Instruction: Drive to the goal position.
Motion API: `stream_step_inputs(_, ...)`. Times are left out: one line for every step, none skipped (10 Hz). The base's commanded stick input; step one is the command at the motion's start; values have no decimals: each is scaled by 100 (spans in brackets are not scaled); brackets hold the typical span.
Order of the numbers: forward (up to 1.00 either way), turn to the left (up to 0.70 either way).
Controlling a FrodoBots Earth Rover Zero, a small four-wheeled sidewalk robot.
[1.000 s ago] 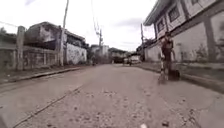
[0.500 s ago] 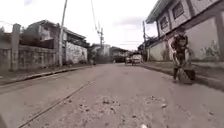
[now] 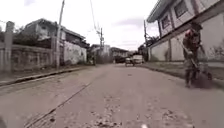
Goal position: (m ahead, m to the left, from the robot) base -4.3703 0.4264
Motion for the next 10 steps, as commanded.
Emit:
stream_step_inputs(100,0)
stream_step_inputs(100,-22)
stream_step_inputs(100,-34)
stream_step_inputs(100,-23)
stream_step_inputs(100,-7)
stream_step_inputs(100,0)
stream_step_inputs(100,0)
stream_step_inputs(100,0)
stream_step_inputs(100,0)
stream_step_inputs(100,0)
